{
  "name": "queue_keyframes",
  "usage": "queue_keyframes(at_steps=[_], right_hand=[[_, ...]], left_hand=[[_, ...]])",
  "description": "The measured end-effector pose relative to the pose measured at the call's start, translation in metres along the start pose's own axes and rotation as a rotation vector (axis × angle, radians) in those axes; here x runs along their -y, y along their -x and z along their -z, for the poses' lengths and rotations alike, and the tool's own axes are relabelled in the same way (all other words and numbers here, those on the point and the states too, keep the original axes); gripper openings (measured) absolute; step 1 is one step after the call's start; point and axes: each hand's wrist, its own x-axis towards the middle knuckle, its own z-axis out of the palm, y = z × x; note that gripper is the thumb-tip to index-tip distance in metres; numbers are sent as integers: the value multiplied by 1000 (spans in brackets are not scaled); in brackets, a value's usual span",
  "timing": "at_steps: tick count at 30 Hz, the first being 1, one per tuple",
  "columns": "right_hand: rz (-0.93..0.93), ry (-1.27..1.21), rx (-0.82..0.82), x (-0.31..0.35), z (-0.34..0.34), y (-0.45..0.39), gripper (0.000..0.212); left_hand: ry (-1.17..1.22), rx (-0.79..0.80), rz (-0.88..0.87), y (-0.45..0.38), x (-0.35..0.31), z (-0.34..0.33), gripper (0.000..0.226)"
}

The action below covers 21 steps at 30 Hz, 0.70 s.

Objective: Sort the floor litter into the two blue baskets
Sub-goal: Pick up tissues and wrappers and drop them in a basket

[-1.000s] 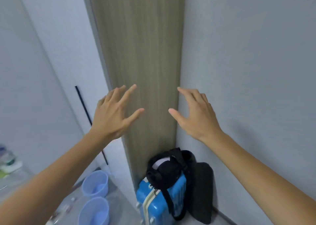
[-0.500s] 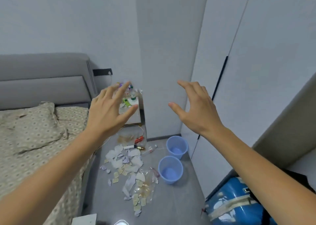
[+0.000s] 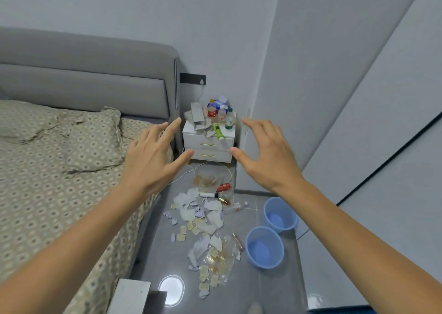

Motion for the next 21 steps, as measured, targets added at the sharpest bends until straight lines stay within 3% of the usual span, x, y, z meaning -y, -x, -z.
queue_keyframes(at_steps=[5,11,21], right_hand=[[35,-45,72,-65,-57,-55,65],[67,-83,206,-161,-165,-93,64],[86,-174,366,-284,-464,12,56]], left_hand=[[-25,42,58,-45,5,-68,80],[-8,106,145,-65,22,-196,76],[33,242,217,49,133,-485,72]])
